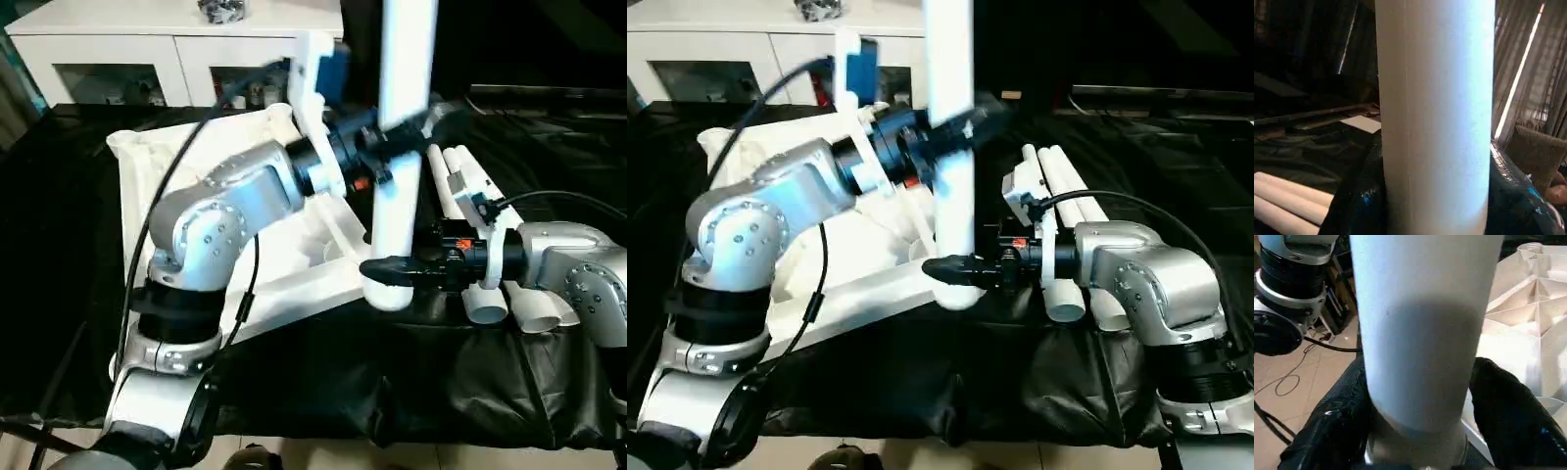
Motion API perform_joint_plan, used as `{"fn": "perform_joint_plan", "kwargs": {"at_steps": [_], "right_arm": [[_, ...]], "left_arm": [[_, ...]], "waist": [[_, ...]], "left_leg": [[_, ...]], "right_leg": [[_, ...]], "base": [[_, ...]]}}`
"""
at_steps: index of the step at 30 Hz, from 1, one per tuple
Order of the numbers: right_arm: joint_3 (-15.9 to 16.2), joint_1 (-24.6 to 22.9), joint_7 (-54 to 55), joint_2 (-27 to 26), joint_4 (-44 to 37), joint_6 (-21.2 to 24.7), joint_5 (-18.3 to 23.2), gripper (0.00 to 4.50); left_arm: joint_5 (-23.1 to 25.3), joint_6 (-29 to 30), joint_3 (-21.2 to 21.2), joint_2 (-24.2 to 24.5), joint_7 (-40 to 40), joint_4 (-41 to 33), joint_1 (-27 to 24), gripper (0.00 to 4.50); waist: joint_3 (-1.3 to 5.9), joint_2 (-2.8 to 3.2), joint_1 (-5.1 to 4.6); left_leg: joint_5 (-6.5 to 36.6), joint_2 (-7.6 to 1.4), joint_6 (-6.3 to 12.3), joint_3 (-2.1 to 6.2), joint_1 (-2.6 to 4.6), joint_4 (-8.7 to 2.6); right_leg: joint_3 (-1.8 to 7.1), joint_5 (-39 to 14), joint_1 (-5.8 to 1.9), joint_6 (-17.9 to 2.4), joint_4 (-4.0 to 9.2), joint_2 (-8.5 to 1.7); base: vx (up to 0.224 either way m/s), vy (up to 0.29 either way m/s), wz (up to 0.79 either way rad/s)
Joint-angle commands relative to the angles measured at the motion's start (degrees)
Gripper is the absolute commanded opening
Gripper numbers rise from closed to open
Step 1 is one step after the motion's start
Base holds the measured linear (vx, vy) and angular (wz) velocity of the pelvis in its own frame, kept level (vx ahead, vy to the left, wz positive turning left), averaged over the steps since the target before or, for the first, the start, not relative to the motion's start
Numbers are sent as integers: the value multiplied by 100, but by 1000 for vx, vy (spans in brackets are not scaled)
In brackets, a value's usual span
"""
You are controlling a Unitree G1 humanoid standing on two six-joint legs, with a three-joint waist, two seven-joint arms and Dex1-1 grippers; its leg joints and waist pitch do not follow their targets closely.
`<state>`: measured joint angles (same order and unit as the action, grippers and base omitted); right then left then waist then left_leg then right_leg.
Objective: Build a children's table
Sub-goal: Pick table leg
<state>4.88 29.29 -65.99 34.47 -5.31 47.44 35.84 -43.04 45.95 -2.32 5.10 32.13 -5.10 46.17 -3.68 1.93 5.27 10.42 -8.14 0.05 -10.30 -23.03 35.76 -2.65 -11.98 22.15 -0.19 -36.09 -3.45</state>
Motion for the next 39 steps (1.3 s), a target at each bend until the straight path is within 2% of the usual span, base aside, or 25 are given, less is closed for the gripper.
{"fn": "perform_joint_plan", "kwargs": {"at_steps": [1, 8, 17, 23, 24, 30, 31, 33, 39], "right_arm": [[-44, 115, -101, 74, -39, 53, 85, 307], [74, 82, -157, 188, -113, 25, -15, 307], [58, 96, -196, 124, -72, 100, 119, 307], [130, 36, -206, 113, -118, 144, 151, 307], [138, 28, -209, 110, -120, 145, 146, 278], [173, 8, -202, 70, -101, 143, 126, 230], [189, 3, -203, 65, -99, 136, 118, 230], [200, 6, -199, 65, -91, 126, 119, 204], [201, 15, -209, 47, -67, 95, 94, 194]], "left_arm": [[84, -19, -129, 89, 95, -8, 21, 184], [80, 11, -120, 40, 144, -35, 26, 184], [-15, 80, -207, 34, 219, -164, -3, 184], [-32, 101, -203, -5, 231, -193, -13, 184], [-35, 102, -201, -13, 230, -192, -9, 184], [-85, 102, -201, -66, 226, -183, 25, 184], [-90, 92, -197, -92, 229, -166, 32, 184], [-81, 86, -210, -90, 257, -156, 39, 184], [-74, 96, -240, -78, 308, -163, 14, 184]], "waist": [[435, -120, 20], [442, -110, 22], [446, -114, 26], [443, -111, 24], [444, -110, 26], [448, -110, 26], [447, -133, 23], [448, -116, 26], [447, -117, 29]], "left_leg": [[513, -484, 383, 206, 139, -354], [475, -480, 373, 202, 140, -347], [430, -480, 419, 205, 133, -340], [475, -480, 384, 206, 135, -343], [484, -481, 376, 204, 138, -341], [466, -481, 377, 204, 137, -339], [460, -480, 384, 201, 134, -340], [453, -482, 389, 204, 138, -338], [451, -480, 386, 203, 136, -337]], "right_leg": [[273, -651, -282, -1490, 415, -539], [272, -552, -287, -1525, 409, -537], [268, -491, -290, -1559, 398, -535], [267, -554, -291, -1550, 404, -533], [269, -569, -291, -1546, 406, -537], [270, -532, -292, -1545, 401, -534], [271, -526, -294, -1542, 405, -536], [269, -531, -288, -1537, 399, -534], [270, -553, -288, -1528, 401, -536]], "base": [[0, 0, 0], [0, 0, 0], [0, 0, 0], [0, 0, 0], [0, 0, 0], [0, 0, 0], [0, 0, 0], [0, 0, 0], [0, 0, 0]]}}
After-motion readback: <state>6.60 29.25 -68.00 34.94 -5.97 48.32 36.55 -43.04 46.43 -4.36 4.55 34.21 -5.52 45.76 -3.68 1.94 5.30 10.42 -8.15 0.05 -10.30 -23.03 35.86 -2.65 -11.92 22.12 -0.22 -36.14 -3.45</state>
